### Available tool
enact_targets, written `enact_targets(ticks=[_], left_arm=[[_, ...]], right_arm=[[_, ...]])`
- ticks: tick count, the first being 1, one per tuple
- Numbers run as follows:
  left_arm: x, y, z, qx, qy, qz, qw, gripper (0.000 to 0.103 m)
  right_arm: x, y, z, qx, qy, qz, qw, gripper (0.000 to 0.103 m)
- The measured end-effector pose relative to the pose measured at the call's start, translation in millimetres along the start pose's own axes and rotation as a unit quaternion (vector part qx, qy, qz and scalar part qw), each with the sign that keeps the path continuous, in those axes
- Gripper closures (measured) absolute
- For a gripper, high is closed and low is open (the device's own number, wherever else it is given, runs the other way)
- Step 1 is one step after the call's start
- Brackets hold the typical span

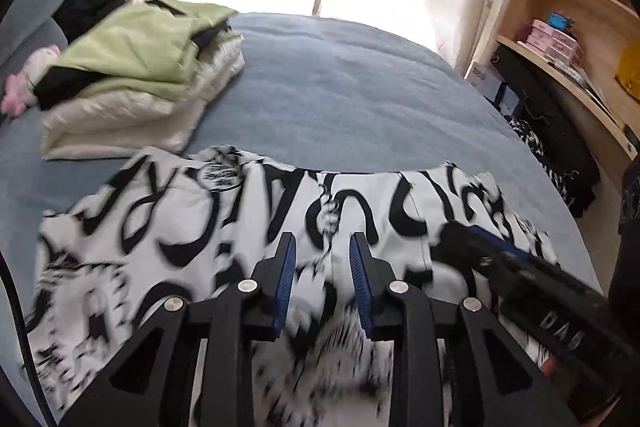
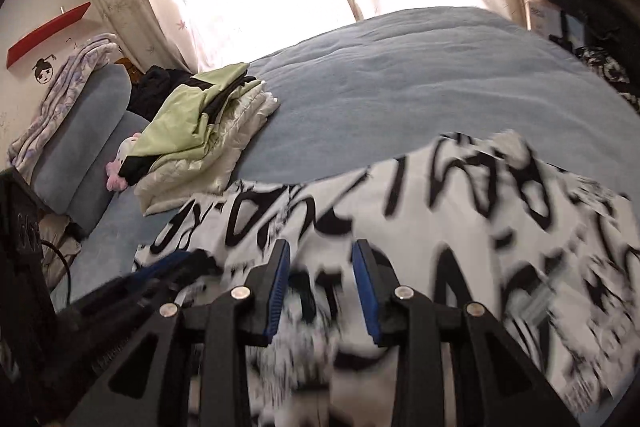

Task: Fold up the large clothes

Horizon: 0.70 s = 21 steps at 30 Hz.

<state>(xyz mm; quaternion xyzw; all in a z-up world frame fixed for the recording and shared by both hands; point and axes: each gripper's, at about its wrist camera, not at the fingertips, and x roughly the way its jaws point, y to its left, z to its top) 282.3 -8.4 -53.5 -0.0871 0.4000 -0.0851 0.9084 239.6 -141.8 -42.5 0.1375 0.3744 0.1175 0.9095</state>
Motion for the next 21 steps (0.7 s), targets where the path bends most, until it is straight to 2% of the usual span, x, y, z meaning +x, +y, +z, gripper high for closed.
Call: enact_targets(ticks=[3, 6, 9, 10, 11, 14, 17, 21], left_arm=[[38.9, 5.1, 6.6, -0.016, 0.024, 0.015, 0.9995, 0.077], [73.8, 20.5, 2.8, -0.014, 0.052, 0.051, 0.9973, 0.082], [88.0, 44.8, -3.4, -0.035, 0.065, 0.028, 0.9969, 0.092], [87.6, 49.4, -4.2, -0.041, 0.061, 0.02, 0.9971, 0.092], [86.5, 50.9, -4.5, -0.041, 0.061, 0.015, 0.9972, 0.092], [79.0, 45.7, -3.6, -0.022, 0.06, 0.037, 0.9973, 0.092], [55.0, 31.4, -4.9, -0.006, 0.041, 0.046, 0.9981, 0.092], [19.6, 14.3, -12.6, 0.005, 0.016, 0.02, 0.9997, 0.087]], right_arm=[[34.8, -5.5, 10.7, -0.001, 0.013, -0.008, 1.0, 0.07], [66.7, -26.9, 13.0, 0.004, 0.035, -0.046, 0.998, 0.073], [74.6, -59.0, 11.8, 0.006, 0.021, -0.122, 0.992, 0.073], [74.7, -69.0, 11.1, 0.016, 0.025, -0.12, 0.992, 0.073], [72.8, -81.9, 10.1, 0.039, 0.029, -0.097, 0.994, 0.073], [61.0, -92.0, 10.9, 0.062, 0.03, -0.079, 0.995, 0.071], [46.1, -86.8, 11.1, 0.079, 0.037, -0.069, 0.994, 0.071], [19.8, -56.5, 1.1, 0.058, 0.027, -0.025, 0.998, 0.07]])
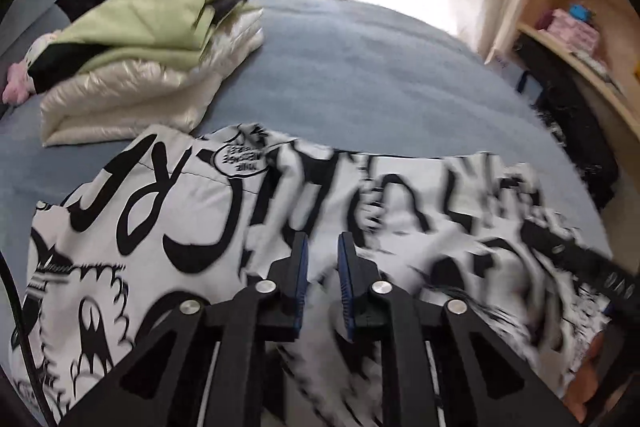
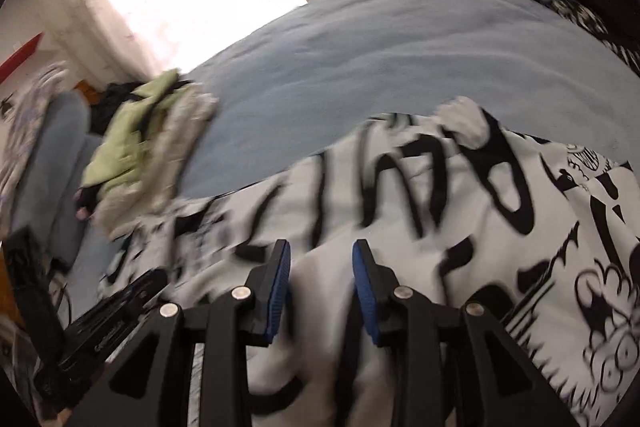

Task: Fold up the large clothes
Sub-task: 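Open both tools and pull them back from the flattened jacket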

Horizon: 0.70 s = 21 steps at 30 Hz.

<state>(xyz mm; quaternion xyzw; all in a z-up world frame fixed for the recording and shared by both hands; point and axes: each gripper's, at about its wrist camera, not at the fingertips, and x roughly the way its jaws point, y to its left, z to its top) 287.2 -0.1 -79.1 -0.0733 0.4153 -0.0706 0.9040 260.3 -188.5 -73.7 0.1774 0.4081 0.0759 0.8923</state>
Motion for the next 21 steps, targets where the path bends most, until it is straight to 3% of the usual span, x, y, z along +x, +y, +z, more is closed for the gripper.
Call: enact_targets(ticks=[5, 8, 12, 16, 21], left_arm=[[-12.3, -13.0, -28.9, 0.021, 0.022, -0.01, 0.9995, 0.085], [-3.0, -15.7, -47.9, 0.022, 0.056, 0.0, 0.9982, 0.086], [-9.0, -9.8, -67.7, 0.02, 0.06, 0.017, 0.9979, 0.085], [-18.2, -1.6, -74.9, 0.009, 0.069, 0.014, 0.9975, 0.085], [-34.1, 0.1, -82.2, 0.006, 0.071, 0.016, 0.9973, 0.085]], right_arm=[[-9.5, 30.7, -26.9, -0.049, 0.005, 0.001, 0.999, 0.065], [-1.6, 32.7, -45.9, -0.064, 0.027, -0.019, 0.997, 0.065], [-4.0, 26.5, -71.5, -0.067, 0.036, -0.022, 0.997, 0.064], [-16.9, 29.4, -96.9, -0.095, 0.032, -0.035, 0.994, 0.054], [-21.8, 30.5, -104.9, -0.089, 0.049, -0.039, 0.994, 0.044]])
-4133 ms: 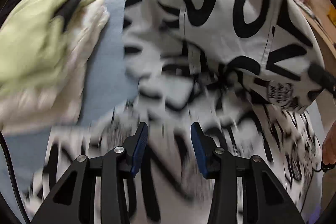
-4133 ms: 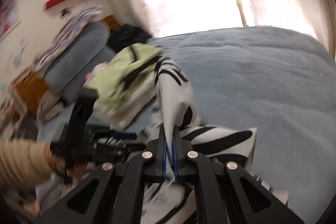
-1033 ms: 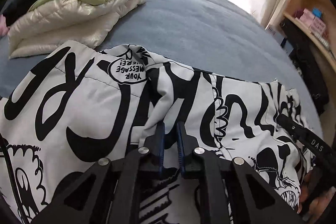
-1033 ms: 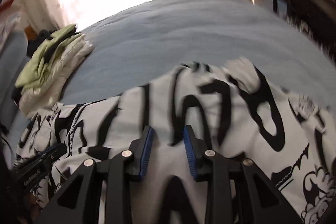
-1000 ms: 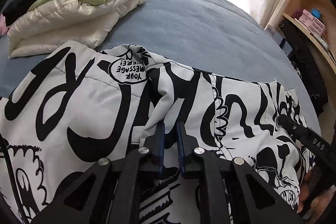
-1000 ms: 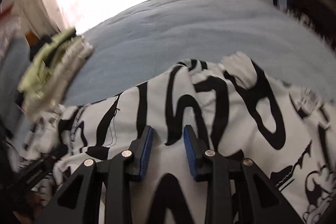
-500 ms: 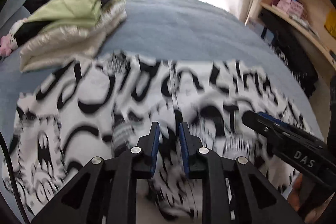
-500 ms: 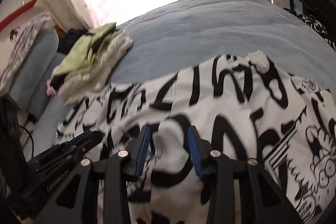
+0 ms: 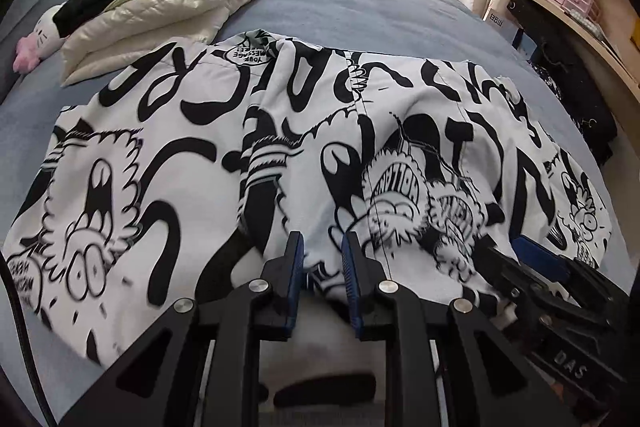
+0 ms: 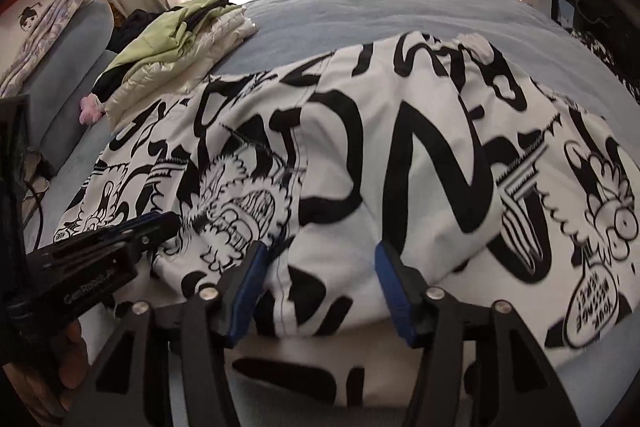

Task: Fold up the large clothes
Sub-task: 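Open both tools and pull them back from the flattened jacket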

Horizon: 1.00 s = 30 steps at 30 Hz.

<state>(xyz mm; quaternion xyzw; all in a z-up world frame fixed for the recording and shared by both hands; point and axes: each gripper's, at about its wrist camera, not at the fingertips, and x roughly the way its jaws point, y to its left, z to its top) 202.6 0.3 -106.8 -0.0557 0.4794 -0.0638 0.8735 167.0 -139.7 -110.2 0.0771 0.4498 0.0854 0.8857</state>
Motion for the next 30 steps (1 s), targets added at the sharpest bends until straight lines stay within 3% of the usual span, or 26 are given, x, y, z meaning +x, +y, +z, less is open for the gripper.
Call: enact_targets(ticks=[5, 13, 30], left_arm=[[-26.1, 0.0, -7.7, -0.003, -0.002, 0.003, 1.0, 0.082], [-69.3, 1.0, -15.6, -0.008, -0.022, 0.004, 0.9997, 0.081], [-143.7, 9.4, -54.3, -0.015, -0.052, -0.017, 0.9984, 0.078]], right_arm=[[-2.7, -2.8, 2.4, 0.021, 0.027, 0.01, 0.999, 0.043], [-34.4, -2.9, -8.4, 0.074, 0.032, 0.03, 0.996, 0.043], [-126.4, 29.0, -34.3, 0.05, -0.005, 0.0, 0.999, 0.043]])
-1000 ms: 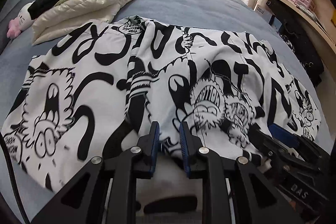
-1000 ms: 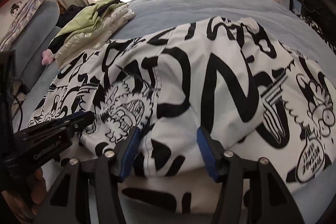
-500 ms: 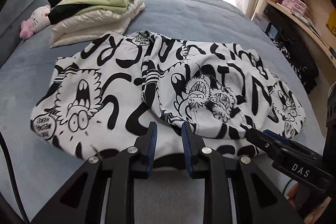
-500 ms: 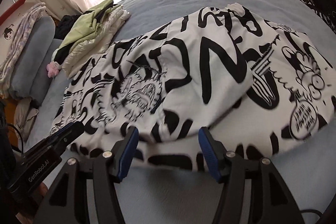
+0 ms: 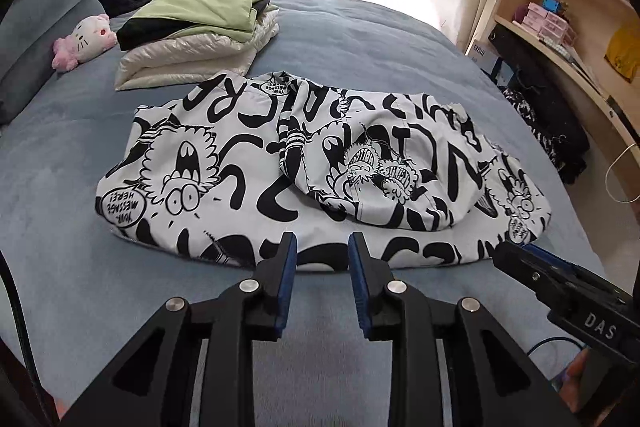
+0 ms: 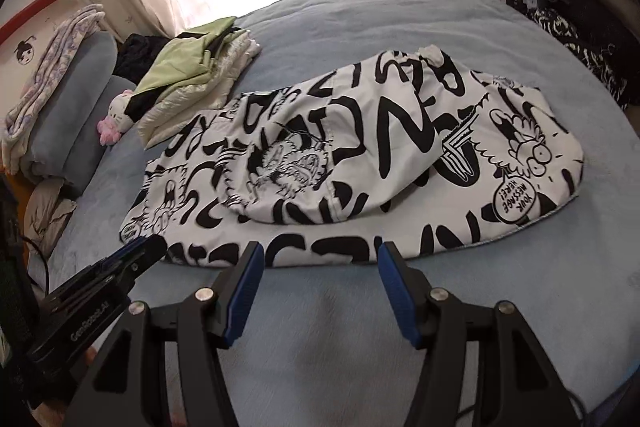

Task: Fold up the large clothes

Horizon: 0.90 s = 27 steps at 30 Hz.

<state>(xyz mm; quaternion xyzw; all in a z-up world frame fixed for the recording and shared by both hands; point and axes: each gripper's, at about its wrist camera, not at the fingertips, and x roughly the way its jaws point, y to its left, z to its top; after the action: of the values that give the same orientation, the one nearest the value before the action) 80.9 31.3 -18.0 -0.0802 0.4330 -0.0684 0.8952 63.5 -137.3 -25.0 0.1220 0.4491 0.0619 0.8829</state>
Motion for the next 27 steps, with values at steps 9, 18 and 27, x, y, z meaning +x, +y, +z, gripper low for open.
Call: enact_targets(ticks=[9, 18, 27], left_arm=[[-25.0, 15.5, -11.3, -0.021, -0.013, -0.016, 0.9996, 0.07], [-10.1, 45.4, -19.5, -0.095, 0.003, -0.058, 0.9938, 0.058], [42.8, 92.4, -34.1, -0.189, 0.041, -0.06, 0.9792, 0.055]], right_arm=[[-46.2, 14.9, -16.7, -0.024, -0.015, 0.014, 0.999, 0.043], [-44.2, 24.0, -14.1, -0.019, -0.021, 0.034, 0.999, 0.043], [-4.1, 30.4, -3.9, -0.001, -0.006, 0.059, 0.998, 0.043]])
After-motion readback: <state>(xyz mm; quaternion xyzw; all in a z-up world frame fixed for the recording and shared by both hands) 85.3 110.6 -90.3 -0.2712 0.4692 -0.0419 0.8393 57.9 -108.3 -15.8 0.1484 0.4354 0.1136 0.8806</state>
